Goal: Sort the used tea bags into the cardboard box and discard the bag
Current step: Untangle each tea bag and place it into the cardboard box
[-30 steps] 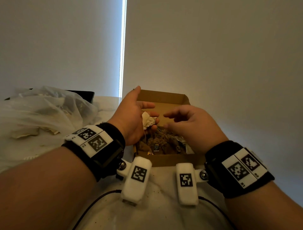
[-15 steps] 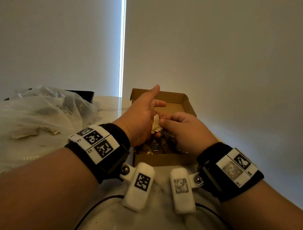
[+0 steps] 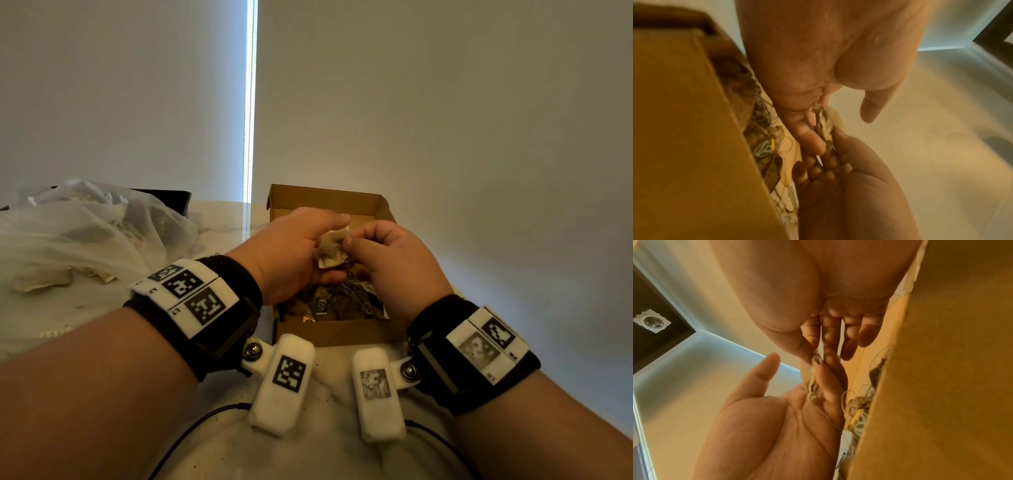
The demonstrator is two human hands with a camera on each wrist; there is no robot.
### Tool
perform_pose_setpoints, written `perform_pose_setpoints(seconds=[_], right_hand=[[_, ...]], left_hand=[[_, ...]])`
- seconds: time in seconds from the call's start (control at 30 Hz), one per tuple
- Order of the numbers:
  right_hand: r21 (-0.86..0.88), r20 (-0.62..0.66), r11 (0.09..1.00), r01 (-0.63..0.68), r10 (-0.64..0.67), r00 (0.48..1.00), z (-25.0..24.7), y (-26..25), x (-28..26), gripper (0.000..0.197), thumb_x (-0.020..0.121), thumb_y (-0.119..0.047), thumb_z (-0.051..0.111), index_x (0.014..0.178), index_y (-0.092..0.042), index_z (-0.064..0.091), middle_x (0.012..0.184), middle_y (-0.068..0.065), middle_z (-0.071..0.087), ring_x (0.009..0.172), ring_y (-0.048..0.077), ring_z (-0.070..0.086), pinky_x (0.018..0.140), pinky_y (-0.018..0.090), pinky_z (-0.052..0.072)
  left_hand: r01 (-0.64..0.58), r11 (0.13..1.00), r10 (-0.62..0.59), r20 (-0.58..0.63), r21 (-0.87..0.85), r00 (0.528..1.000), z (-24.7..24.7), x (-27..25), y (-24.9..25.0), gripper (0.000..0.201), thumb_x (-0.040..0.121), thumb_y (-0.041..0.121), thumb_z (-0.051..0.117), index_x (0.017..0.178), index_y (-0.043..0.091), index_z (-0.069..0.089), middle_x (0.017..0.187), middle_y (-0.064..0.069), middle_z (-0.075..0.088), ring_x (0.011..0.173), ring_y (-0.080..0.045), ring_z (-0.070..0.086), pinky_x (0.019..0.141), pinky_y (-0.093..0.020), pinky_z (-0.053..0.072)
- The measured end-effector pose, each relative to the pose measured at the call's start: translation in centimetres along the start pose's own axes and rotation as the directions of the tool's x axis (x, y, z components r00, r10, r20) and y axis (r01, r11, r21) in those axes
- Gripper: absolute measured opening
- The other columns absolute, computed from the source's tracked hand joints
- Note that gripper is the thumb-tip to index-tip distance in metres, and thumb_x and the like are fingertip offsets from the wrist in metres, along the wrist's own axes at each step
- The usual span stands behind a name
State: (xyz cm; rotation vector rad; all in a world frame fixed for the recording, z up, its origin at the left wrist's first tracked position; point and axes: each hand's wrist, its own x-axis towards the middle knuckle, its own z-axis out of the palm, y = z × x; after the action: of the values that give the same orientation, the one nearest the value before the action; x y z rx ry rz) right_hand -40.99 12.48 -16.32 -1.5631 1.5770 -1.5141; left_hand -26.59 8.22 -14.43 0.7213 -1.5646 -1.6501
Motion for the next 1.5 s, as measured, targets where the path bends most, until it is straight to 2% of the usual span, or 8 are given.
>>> perform_pose_setpoints(seconds=[0.1,0.17,0.33,0.63,0.87,1.1,1.23,1.5], right_hand=[[0.095,-0.042,0.995,-0.015,0.019,0.999,0.0,-0.1,0.0,0.015,0.079,-0.036,0.067,0.080,-0.021,0.069,0.090,0.008,0.074,0.090,0.034,0.070,0.082,0.057,0.058],[0.158,-0.073,0.987,-0.032,0.044,0.996,-0.1,-0.1,0.2,0.013,0.076,-0.035,0.067,0.078,-0.022,0.069,0.091,0.011,0.074,0.091,0.037,0.070,0.083,0.058,0.057],[0.313,-0.081,0.945,-0.095,0.126,0.989,-0.6,0.2,0.6,0.008,0.091,-0.018,0.066,0.084,-0.015,0.067,0.088,0.014,0.075,0.077,0.030,0.070,0.076,0.046,0.057],[0.401,-0.048,0.908,-0.119,0.151,0.987,-0.6,0.2,0.7,0.012,0.094,-0.016,0.060,0.084,-0.016,0.067,0.084,0.003,0.068,0.079,0.020,0.061,0.061,0.031,0.046],[0.380,-0.099,0.922,-0.079,0.126,0.987,-0.6,0.2,0.9,0.012,0.094,-0.020,0.064,0.085,-0.017,0.071,0.076,0.000,0.066,0.070,0.016,0.056,0.055,0.029,0.044],[0.338,-0.110,0.934,-0.113,0.159,0.981,-0.5,0.2,0.6,0.008,0.094,-0.020,0.064,0.089,-0.015,0.068,0.084,0.007,0.068,0.063,0.016,0.058,0.047,0.027,0.043],[0.319,-0.114,0.940,-0.119,0.162,0.980,-0.4,0.0,0.4,0.010,0.094,-0.020,0.064,0.090,-0.011,0.068,0.066,0.001,0.063,0.043,0.007,0.051,0.041,0.021,0.041],[0.320,-0.105,0.936,-0.149,0.191,0.976,-0.7,0.3,0.6,0.011,0.094,-0.023,0.065,0.089,-0.013,0.068,0.057,-0.003,0.060,0.043,0.007,0.053,0.045,0.023,0.045]], left_hand=[[0.002,0.997,-0.002,-0.009,0.077,1.000,-0.1,0.0,-0.1,0.023,0.097,0.030,0.059,0.116,0.015,0.058,0.106,-0.011,0.065,0.087,-0.020,0.066,0.068,-0.029,0.056],[0.023,0.997,-0.022,-0.020,0.080,1.000,-0.3,0.1,-0.2,0.030,0.096,0.025,0.062,0.123,0.014,0.056,0.110,-0.013,0.066,0.082,-0.019,0.068,0.064,-0.027,0.056],[0.016,0.995,-0.007,-0.088,0.094,0.996,-0.6,0.4,-0.4,0.016,0.099,0.017,0.059,0.113,0.011,0.065,0.103,-0.014,0.071,0.072,-0.015,0.069,0.057,-0.025,0.056],[-0.026,0.972,0.080,-0.225,0.235,0.971,-1.2,0.6,-0.5,0.010,0.097,0.021,0.063,0.099,0.013,0.069,0.100,-0.012,0.071,0.079,-0.018,0.069,0.057,-0.025,0.055],[-0.015,0.961,0.059,-0.149,0.276,0.987,-1.0,0.3,-0.4,0.010,0.096,0.015,0.064,0.104,0.011,0.069,0.091,-0.009,0.072,0.064,-0.012,0.070,0.049,-0.021,0.051],[-0.038,0.960,0.051,-0.041,0.276,0.998,-0.7,-0.1,-0.4,0.016,0.093,0.017,0.068,0.107,0.011,0.068,0.089,-0.006,0.073,0.069,-0.010,0.071,0.060,-0.022,0.058],[-0.053,0.940,0.070,-0.037,0.337,0.997,-0.7,0.1,-0.5,0.022,0.086,0.016,0.075,0.107,0.012,0.068,0.087,-0.006,0.073,0.068,-0.013,0.069,0.063,-0.024,0.059],[-0.068,0.885,0.093,-0.031,0.460,0.995,-0.7,0.4,-0.8,0.012,0.091,0.024,0.071,0.099,0.014,0.069,0.072,-0.001,0.069,0.057,-0.013,0.062,0.059,-0.023,0.052]])
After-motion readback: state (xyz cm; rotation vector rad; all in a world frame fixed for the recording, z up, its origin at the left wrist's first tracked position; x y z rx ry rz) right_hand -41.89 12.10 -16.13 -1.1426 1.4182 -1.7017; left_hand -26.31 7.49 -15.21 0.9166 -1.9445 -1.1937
